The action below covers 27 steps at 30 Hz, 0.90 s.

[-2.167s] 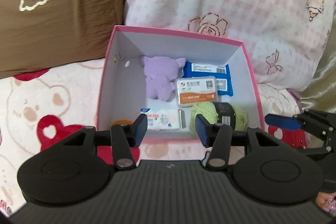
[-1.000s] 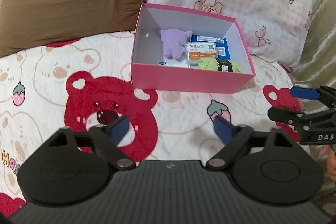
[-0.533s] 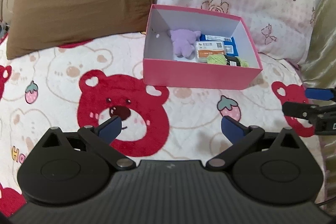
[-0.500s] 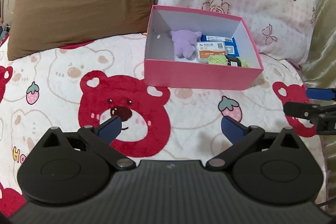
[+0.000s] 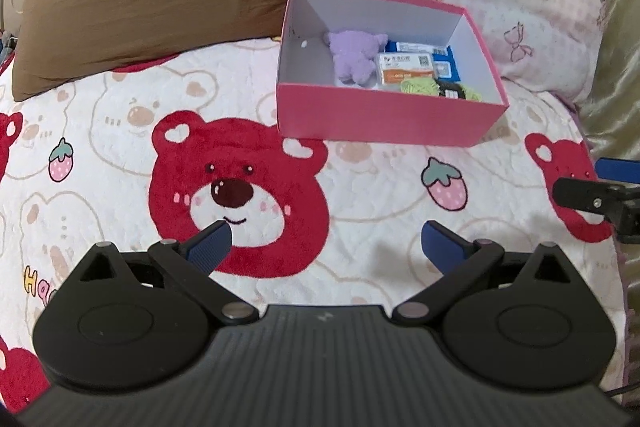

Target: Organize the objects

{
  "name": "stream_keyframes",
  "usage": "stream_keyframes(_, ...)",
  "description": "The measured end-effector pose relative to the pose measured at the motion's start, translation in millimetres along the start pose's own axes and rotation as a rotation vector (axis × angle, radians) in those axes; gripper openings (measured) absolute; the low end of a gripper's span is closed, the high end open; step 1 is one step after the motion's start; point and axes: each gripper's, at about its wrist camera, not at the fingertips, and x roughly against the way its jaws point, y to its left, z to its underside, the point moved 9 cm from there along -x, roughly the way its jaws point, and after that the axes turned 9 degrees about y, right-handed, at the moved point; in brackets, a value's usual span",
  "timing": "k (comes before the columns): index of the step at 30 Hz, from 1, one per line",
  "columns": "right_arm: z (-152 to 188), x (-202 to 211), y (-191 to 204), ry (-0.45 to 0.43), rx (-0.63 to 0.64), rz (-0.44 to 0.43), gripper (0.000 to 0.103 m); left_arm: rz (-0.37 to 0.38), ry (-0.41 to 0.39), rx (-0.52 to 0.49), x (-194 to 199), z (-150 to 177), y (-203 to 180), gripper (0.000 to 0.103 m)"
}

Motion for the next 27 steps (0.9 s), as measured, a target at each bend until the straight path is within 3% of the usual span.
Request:
stream_keyframes(8, 6, -1, -2, 0.014, -0.05, 0.016, 0.096, -0.028, 0.021, -0.029, -6, 3, 3, 0.103)
stream_keyframes(27, 16, 6, 12, -0.027, -0.014, 0.116, 0.096, 0.012, 0.028, -0.029, 1, 5, 16, 0.103)
